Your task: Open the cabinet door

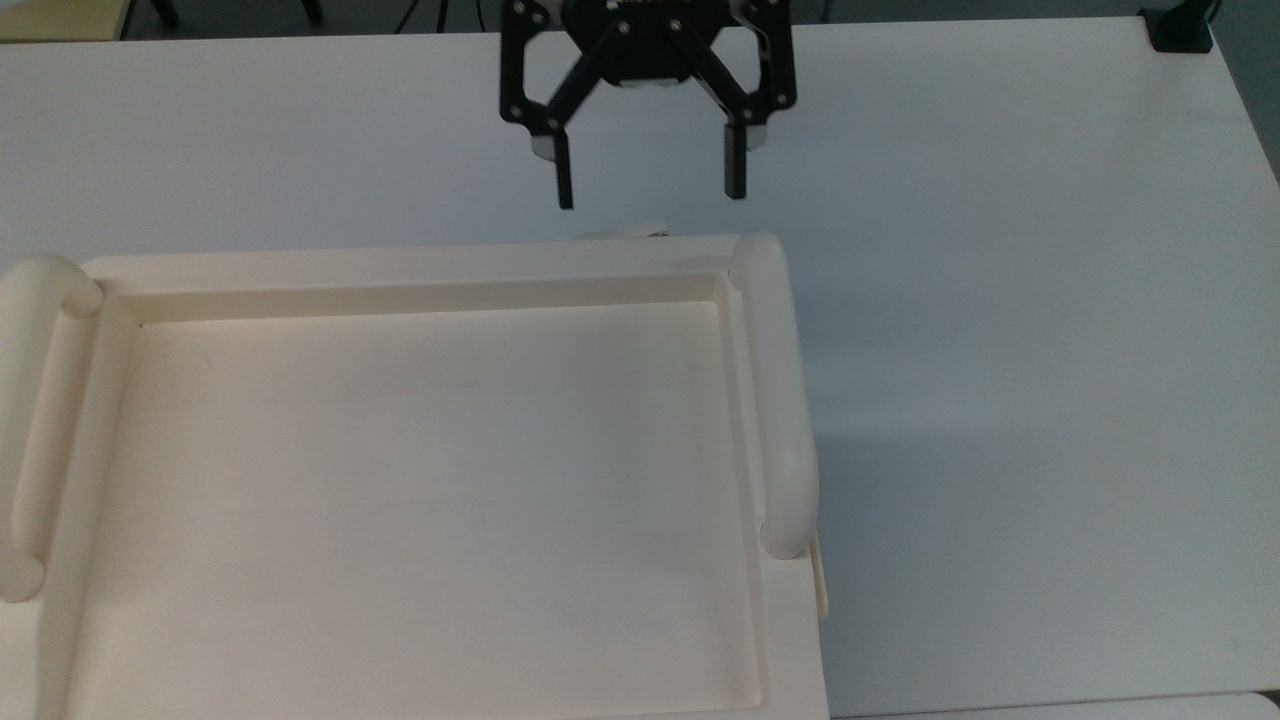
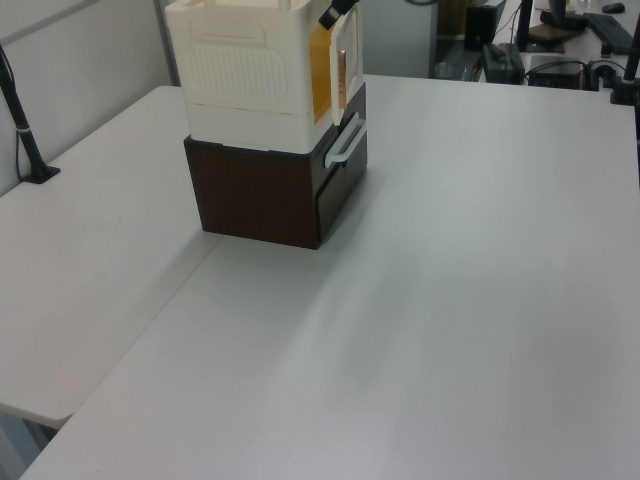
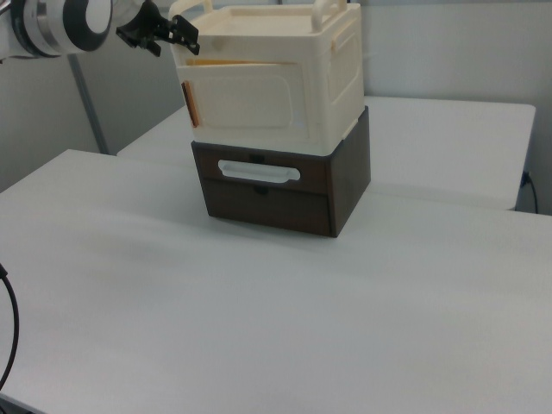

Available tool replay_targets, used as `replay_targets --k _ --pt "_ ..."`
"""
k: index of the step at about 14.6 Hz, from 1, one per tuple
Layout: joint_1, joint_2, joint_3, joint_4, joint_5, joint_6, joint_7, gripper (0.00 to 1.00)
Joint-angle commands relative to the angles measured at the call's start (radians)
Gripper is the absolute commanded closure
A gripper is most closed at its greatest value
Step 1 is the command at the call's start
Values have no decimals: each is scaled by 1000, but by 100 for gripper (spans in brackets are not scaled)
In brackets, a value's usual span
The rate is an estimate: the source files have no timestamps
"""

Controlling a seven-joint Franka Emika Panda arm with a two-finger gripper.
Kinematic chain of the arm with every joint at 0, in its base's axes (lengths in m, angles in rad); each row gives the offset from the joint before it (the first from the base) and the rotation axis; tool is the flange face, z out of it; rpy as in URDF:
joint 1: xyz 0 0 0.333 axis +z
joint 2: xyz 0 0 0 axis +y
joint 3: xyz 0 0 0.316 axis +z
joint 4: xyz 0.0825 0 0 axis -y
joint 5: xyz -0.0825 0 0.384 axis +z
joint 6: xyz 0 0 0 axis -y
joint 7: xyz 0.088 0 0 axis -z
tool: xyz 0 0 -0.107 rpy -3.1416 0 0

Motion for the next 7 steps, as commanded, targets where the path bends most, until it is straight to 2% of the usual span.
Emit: replay_targets --k 1,7 --pt "21 30 -5 -10 -1 58 -25 0" --pt "21 22 -5 -19 2 48 -66 0"
